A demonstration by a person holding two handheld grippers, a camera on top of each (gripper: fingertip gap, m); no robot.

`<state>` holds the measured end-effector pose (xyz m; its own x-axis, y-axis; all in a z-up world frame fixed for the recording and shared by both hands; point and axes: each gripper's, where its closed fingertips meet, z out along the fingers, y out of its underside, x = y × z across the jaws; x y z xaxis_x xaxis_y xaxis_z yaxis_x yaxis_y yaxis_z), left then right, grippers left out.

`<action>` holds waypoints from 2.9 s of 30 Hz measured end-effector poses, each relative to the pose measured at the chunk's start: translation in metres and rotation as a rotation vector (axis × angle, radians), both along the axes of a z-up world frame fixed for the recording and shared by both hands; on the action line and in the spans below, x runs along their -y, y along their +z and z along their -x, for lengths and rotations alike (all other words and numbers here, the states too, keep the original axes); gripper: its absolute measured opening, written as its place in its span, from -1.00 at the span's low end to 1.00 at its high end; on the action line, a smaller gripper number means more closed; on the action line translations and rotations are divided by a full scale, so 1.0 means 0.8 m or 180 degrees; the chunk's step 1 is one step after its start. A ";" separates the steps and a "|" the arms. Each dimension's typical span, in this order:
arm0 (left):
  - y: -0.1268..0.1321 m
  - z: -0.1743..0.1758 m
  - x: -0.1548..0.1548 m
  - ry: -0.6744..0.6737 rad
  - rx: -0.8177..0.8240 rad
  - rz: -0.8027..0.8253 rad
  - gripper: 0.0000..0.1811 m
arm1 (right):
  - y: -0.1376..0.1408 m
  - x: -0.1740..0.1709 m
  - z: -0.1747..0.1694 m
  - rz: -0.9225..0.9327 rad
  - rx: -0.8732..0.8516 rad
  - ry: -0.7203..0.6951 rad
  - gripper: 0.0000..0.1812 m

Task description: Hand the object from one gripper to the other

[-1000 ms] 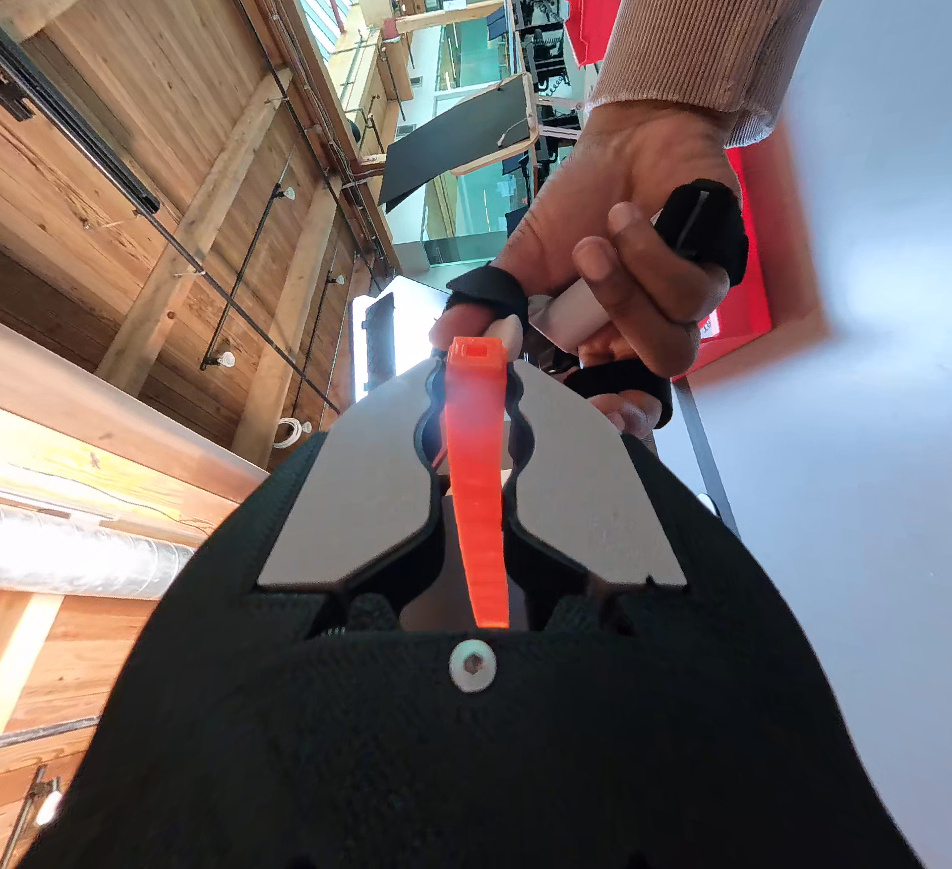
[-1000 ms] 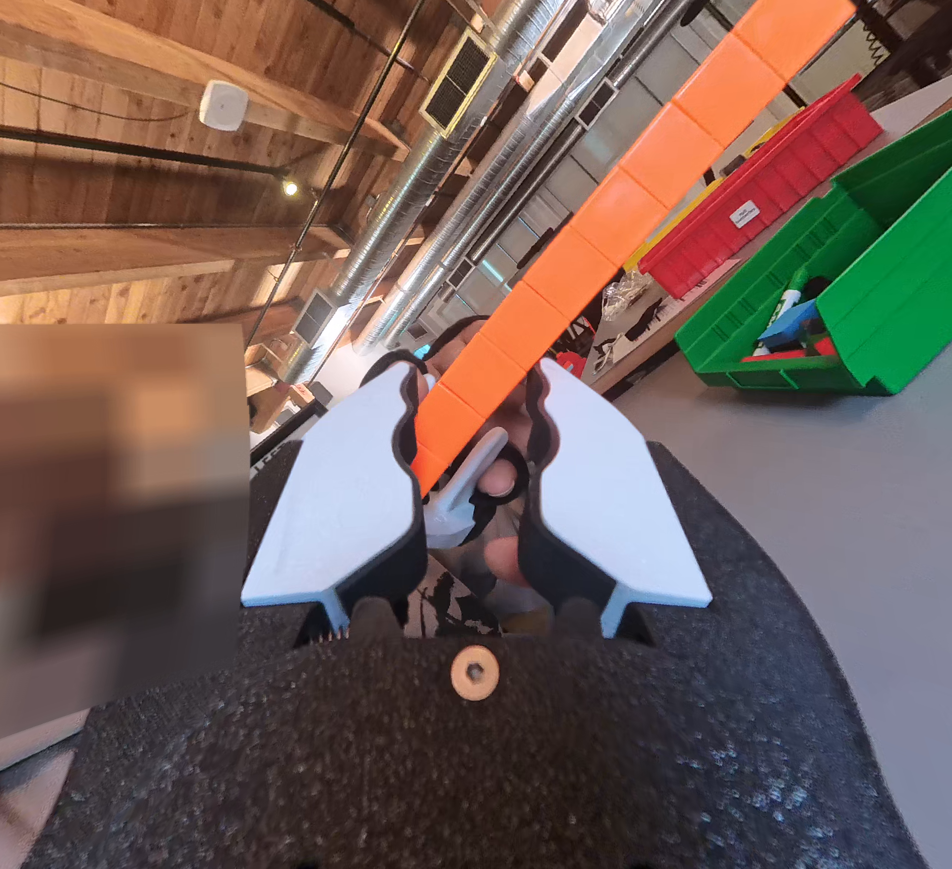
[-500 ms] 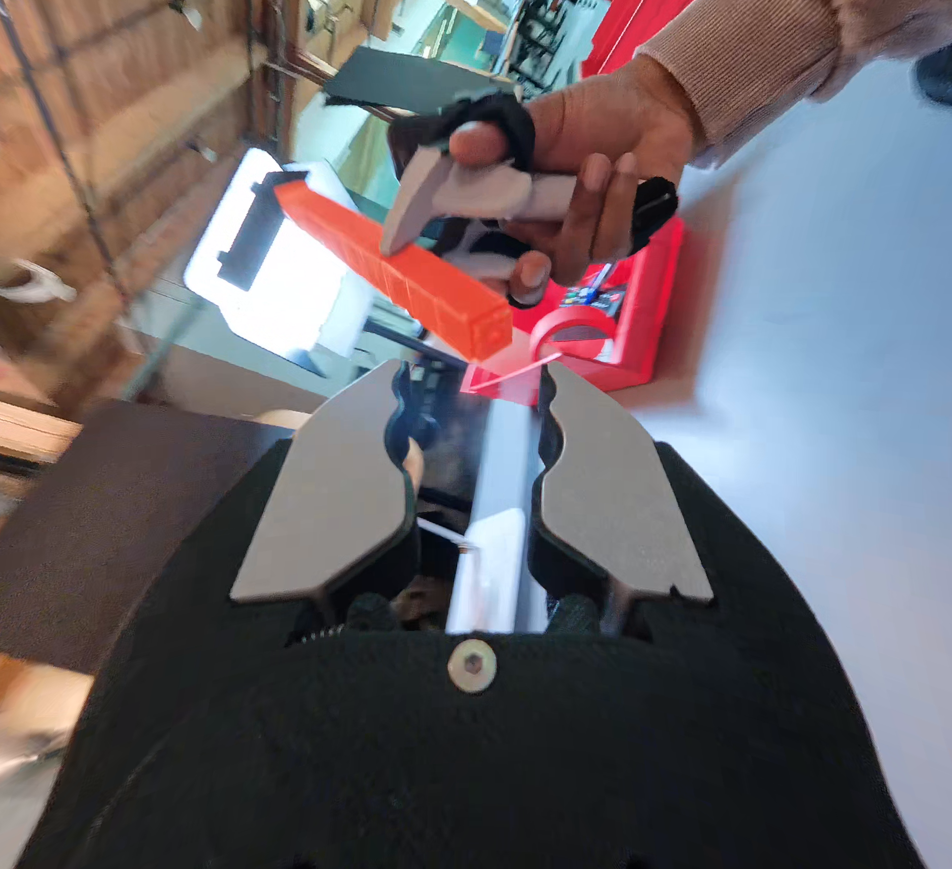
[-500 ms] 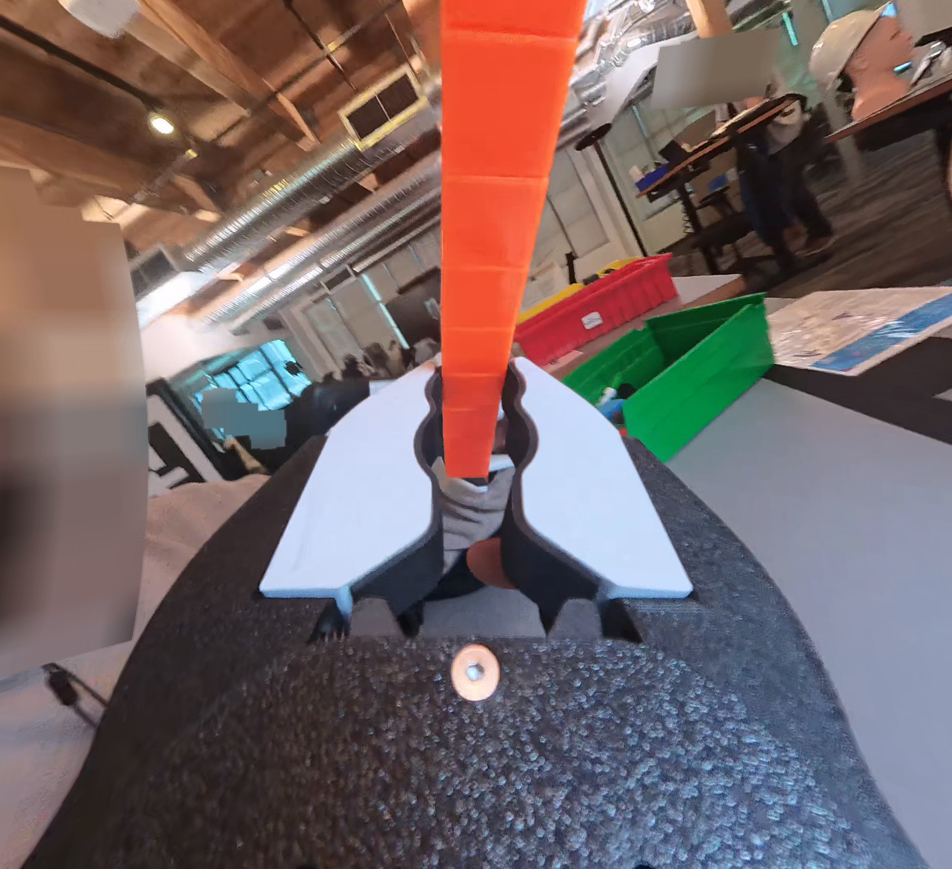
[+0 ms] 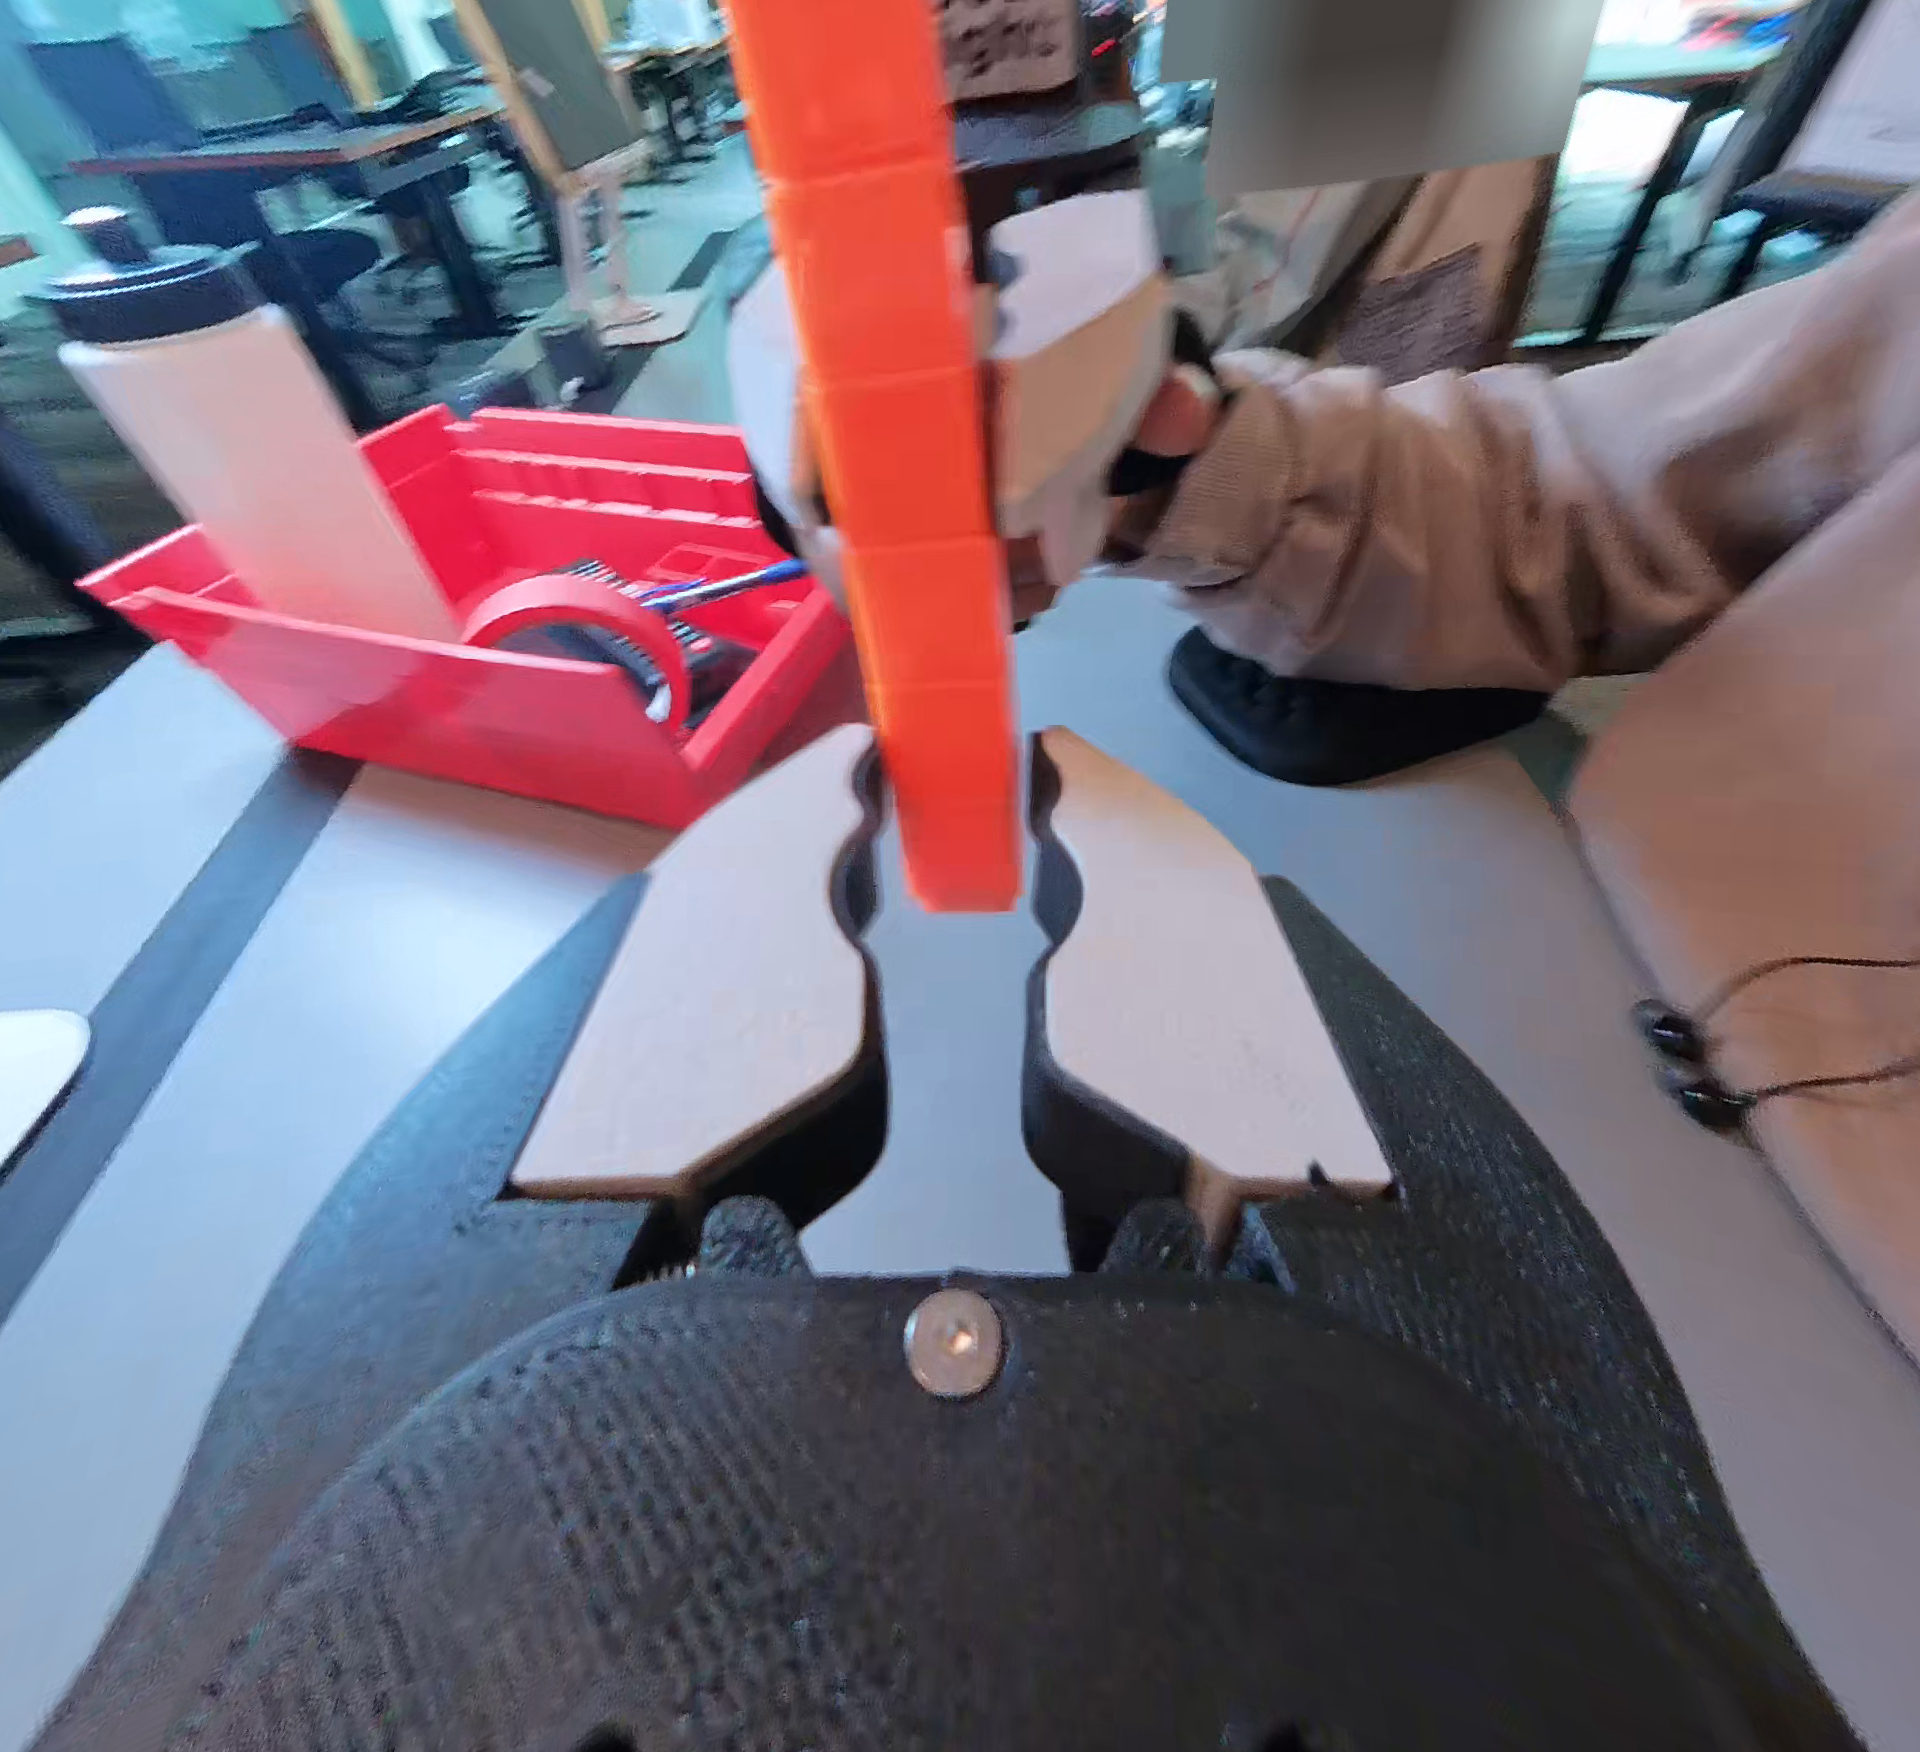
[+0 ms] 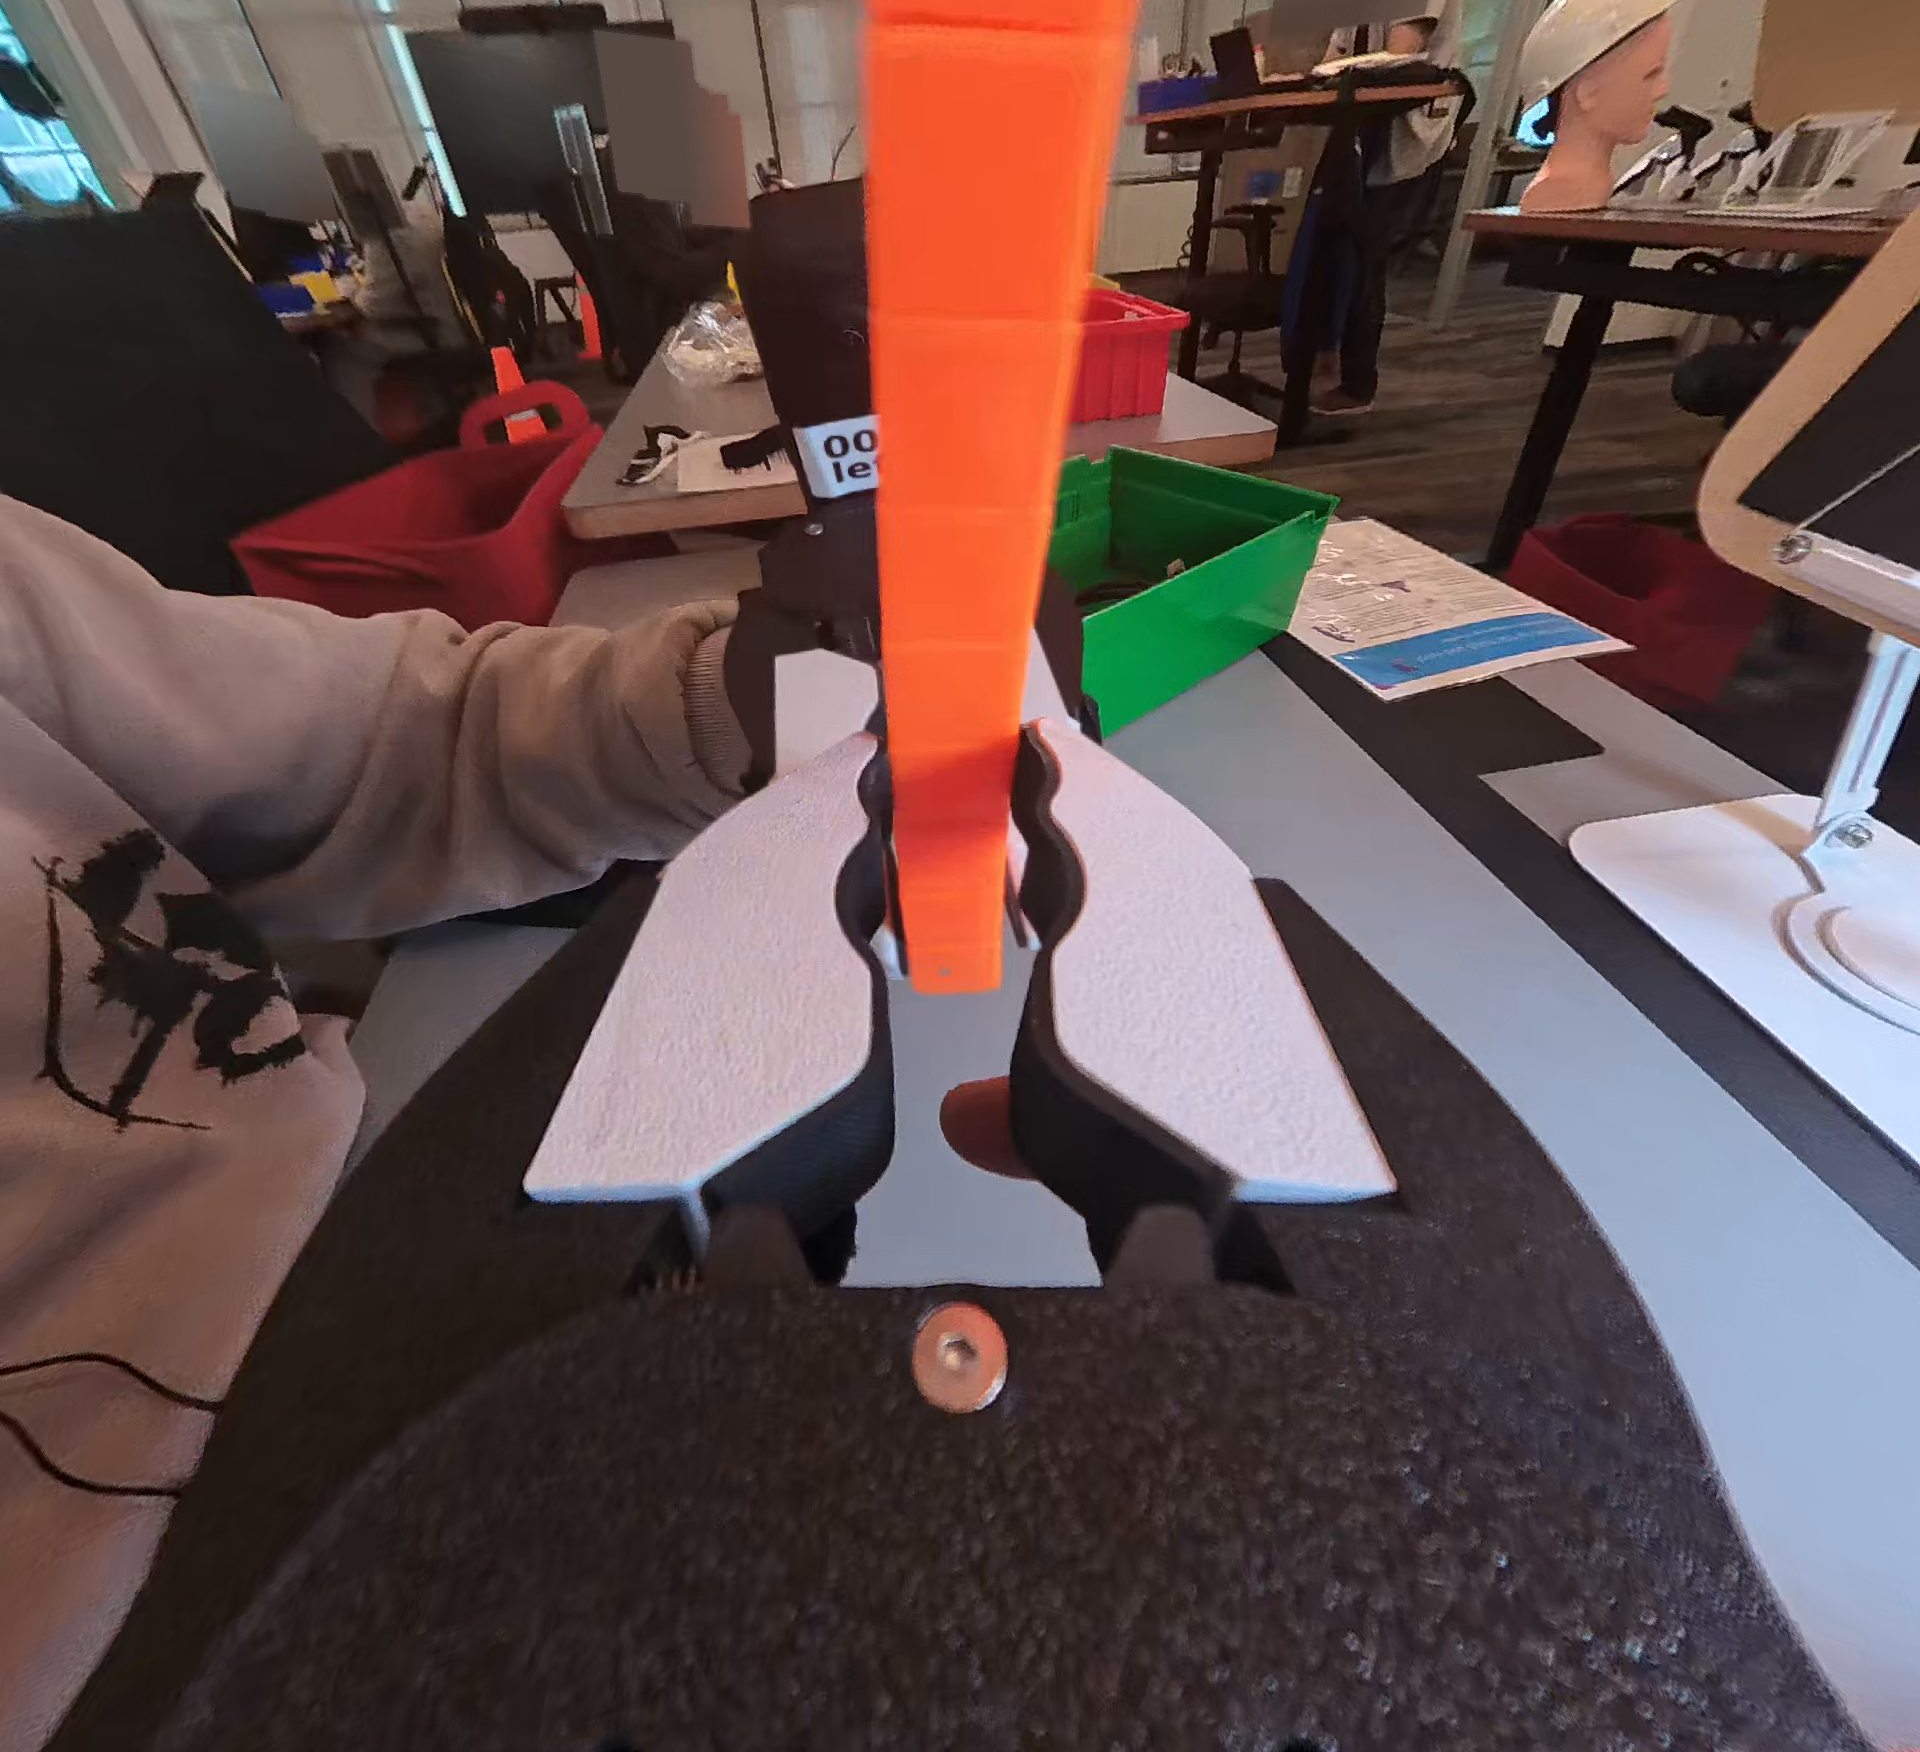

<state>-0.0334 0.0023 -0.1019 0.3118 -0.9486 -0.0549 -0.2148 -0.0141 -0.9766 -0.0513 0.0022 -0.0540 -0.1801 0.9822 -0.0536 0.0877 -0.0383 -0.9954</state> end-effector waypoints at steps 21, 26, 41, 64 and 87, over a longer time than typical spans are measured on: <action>0.045 0.021 -0.004 0.0047 0.0743 -0.0060 -0.45 | -0.026 -0.005 0.007 -0.0405 0.0223 -0.0143 -0.75; 0.051 0.015 0.002 0.0119 0.0534 -0.0206 -0.75 | -0.062 0.006 0.026 -0.0466 0.0482 -0.0049 -0.75; -0.010 -0.009 -0.006 -0.0004 0.0048 0.0093 -0.76 | -0.001 -0.002 -0.006 -0.0475 -0.0043 -0.0129 -0.76; -0.017 0.014 -0.017 0.0362 -0.0790 -0.0885 -0.76 | 0.083 0.012 -0.055 -0.0488 -0.1197 0.0077 -0.75; 0.035 0.087 -0.041 0.1298 -0.1504 -0.1884 -0.76 | 0.066 0.009 -0.041 -0.0579 -0.0865 -0.0036 -0.50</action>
